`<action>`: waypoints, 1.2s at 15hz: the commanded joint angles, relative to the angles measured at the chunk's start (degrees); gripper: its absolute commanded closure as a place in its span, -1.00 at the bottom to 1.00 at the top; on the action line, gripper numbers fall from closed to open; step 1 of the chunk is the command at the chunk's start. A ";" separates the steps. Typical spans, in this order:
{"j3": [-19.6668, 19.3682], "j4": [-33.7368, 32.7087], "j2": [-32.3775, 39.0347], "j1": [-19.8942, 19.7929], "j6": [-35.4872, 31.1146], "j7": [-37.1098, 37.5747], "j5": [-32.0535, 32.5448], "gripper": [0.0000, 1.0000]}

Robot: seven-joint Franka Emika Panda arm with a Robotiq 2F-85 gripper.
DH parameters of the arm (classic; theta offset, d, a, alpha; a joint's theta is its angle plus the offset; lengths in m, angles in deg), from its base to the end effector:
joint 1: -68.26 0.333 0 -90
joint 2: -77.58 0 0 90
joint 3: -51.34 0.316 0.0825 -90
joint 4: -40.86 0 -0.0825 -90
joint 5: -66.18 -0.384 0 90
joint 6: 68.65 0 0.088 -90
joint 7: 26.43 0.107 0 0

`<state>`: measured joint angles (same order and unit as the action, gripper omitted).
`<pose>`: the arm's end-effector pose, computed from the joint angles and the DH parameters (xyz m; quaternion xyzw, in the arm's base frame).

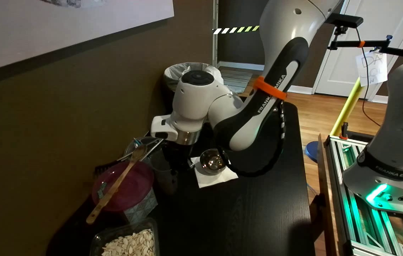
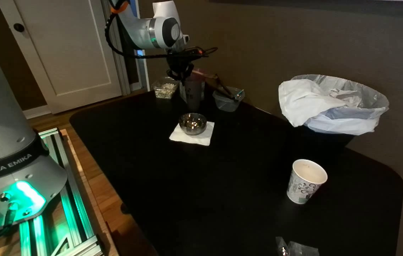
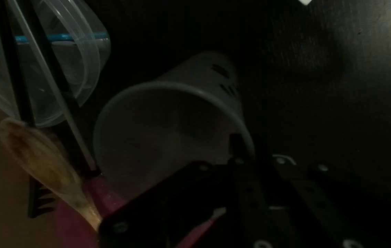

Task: Pour the liquid in the cup into the metal bowl

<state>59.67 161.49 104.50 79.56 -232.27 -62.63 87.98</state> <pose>0.5628 0.2200 0.2212 0.7871 0.5978 0.1361 0.0680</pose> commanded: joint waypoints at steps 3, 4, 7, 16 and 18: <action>-1.17 -2.78 1.80 1.05 1.87 2.61 2.56 -0.12; -1.11 -2.86 1.65 0.92 1.72 2.73 2.39 -0.29; -1.33 -3.01 0.70 0.90 1.01 3.72 2.34 -0.73; 4.84 1.55 -13.15 -4.29 15.31 10.14 -12.05 -1.00; 4.57 2.60 -17.46 -5.08 20.16 11.44 -17.00 -1.00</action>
<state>62.89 160.16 94.30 76.78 -218.08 -52.93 77.23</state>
